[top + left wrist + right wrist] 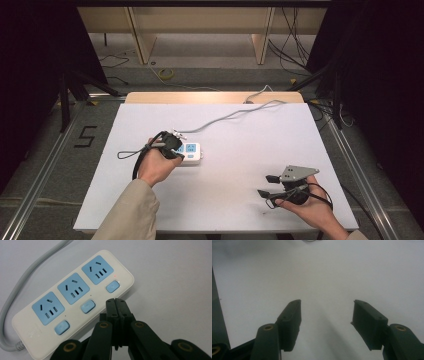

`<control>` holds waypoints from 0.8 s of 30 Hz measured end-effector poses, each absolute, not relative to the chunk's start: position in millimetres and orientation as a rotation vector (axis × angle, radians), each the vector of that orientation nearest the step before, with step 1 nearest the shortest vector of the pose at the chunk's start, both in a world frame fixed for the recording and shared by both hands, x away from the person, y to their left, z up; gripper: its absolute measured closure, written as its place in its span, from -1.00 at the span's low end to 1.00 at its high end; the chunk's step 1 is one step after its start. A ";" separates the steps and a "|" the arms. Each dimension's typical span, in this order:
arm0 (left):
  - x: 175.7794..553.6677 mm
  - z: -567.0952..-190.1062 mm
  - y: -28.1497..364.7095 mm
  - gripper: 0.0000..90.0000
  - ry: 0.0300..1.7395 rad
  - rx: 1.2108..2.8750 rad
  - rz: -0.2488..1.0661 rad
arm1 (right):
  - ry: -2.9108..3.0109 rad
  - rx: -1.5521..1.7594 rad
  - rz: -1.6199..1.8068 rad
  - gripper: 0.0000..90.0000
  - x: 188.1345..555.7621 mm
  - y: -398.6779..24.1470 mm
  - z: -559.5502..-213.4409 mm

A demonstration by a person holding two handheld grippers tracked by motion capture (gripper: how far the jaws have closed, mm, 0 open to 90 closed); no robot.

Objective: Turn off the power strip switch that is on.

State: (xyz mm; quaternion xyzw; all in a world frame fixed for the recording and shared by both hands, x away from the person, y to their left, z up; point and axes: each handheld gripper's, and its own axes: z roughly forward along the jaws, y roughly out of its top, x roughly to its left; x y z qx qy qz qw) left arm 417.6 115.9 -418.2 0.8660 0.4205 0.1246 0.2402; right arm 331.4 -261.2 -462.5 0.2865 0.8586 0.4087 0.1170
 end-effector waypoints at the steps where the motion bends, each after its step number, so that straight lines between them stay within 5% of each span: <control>1: 417.9 -418.2 115.9 1.00 1.148 2.371 0.343 | 2.513 0.840 1.197 -0.09 331.3 -261.0 -462.5; 24: 426.6 -417.6 109.0 1.00 1.144 2.388 0.344 | 2.514 0.839 1.198 -0.09 331.5 -261.2 -462.2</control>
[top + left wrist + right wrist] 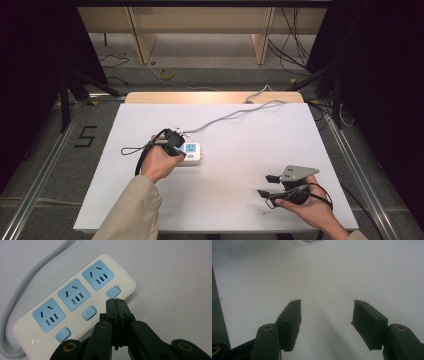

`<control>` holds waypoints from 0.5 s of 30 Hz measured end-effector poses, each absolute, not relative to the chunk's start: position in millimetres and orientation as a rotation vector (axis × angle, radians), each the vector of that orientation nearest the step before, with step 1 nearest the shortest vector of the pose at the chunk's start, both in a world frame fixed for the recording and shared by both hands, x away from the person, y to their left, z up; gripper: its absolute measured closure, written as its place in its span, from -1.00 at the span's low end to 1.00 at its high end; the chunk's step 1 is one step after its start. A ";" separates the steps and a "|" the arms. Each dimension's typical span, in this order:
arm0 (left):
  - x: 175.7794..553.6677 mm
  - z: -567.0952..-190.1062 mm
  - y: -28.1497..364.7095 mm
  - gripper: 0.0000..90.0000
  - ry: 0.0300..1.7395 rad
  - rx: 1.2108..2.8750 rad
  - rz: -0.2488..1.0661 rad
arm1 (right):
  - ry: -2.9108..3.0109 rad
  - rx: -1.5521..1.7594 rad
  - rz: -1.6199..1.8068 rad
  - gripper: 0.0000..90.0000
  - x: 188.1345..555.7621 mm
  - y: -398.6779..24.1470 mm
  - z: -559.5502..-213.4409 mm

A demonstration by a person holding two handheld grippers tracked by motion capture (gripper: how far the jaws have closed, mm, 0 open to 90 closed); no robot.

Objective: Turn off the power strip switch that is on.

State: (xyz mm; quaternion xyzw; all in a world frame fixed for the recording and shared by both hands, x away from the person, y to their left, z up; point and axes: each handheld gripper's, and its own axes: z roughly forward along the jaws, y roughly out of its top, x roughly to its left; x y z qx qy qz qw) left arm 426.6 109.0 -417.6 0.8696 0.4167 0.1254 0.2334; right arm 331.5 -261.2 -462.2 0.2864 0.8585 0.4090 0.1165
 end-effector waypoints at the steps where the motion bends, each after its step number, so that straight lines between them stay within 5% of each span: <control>1: 426.7 -417.7 108.6 1.00 1.142 2.389 0.342 | 2.514 0.838 1.197 -0.09 331.5 -261.2 -462.2; 15: 431.8 -416.2 103.9 1.00 1.140 2.407 0.338 | 2.516 0.835 1.198 -0.09 331.6 -260.8 -462.2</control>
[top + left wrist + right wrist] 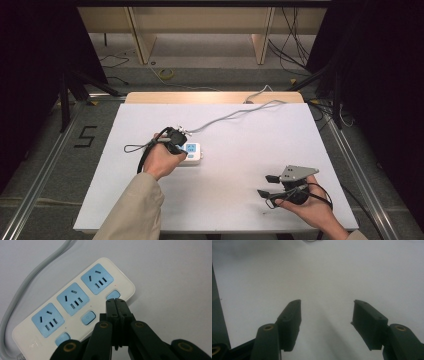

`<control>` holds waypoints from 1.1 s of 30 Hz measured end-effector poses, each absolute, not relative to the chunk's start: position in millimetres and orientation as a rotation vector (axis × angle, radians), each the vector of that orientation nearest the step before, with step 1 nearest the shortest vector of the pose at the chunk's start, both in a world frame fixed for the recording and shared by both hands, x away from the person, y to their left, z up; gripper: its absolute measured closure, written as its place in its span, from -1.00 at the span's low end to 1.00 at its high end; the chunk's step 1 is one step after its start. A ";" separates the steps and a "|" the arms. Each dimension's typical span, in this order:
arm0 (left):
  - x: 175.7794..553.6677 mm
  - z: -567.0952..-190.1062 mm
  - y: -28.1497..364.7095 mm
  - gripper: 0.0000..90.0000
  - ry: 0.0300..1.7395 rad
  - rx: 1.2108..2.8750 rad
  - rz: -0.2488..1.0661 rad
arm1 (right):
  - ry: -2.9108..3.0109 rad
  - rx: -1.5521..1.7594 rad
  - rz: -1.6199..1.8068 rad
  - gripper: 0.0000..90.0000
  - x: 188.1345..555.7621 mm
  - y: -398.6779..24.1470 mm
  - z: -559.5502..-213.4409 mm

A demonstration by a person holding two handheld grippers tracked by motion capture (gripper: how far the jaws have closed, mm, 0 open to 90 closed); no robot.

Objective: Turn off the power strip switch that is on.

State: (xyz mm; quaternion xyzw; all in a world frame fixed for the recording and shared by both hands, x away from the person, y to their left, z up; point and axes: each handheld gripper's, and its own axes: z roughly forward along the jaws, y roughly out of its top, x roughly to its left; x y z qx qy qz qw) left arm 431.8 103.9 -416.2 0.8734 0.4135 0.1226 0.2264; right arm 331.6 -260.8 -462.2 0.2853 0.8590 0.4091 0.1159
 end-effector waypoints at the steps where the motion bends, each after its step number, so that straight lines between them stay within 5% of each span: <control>1: 432.4 -416.1 103.7 1.00 1.136 2.411 0.337 | 2.516 0.835 1.198 -0.09 331.6 -260.8 -462.2; 33: 442.8 -415.9 97.2 1.00 1.131 2.436 0.345 | 2.520 0.834 1.194 -0.09 331.9 -260.6 -462.6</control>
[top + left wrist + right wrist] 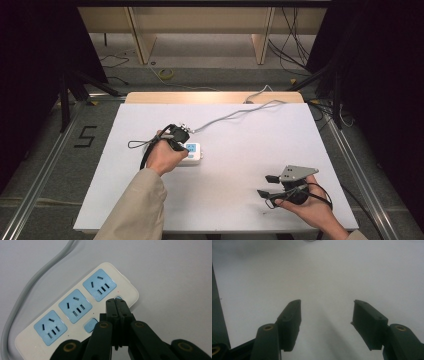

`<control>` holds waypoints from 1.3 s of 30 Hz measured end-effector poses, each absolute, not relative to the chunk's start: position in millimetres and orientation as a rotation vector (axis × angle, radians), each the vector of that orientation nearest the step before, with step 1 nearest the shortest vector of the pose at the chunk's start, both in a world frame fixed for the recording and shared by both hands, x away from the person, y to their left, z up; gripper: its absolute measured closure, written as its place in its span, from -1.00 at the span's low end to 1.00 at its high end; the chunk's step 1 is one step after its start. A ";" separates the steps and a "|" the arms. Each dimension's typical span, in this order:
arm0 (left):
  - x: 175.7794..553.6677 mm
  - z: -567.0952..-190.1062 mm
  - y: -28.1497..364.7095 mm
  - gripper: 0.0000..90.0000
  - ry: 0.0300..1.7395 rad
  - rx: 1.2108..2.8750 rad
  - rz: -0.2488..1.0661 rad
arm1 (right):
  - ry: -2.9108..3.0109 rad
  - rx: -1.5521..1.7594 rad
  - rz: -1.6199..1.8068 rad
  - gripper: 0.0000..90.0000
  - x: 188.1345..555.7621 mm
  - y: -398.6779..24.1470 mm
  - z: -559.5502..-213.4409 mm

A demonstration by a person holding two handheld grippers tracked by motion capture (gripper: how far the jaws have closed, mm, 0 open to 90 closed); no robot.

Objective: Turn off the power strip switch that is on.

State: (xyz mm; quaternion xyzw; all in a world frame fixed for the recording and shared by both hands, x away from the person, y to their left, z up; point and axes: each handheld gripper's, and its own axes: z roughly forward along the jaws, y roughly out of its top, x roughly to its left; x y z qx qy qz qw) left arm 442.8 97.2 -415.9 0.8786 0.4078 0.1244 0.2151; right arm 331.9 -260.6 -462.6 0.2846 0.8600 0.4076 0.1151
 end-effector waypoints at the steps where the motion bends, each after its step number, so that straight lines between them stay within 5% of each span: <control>1: 443.2 -415.6 96.5 1.00 1.131 2.438 0.344 | 2.521 0.835 1.194 -0.09 331.9 -260.6 -462.6; 39: 453.0 -423.9 83.8 1.00 1.105 2.496 0.337 | 2.525 0.827 1.187 -0.10 332.2 -261.2 -463.4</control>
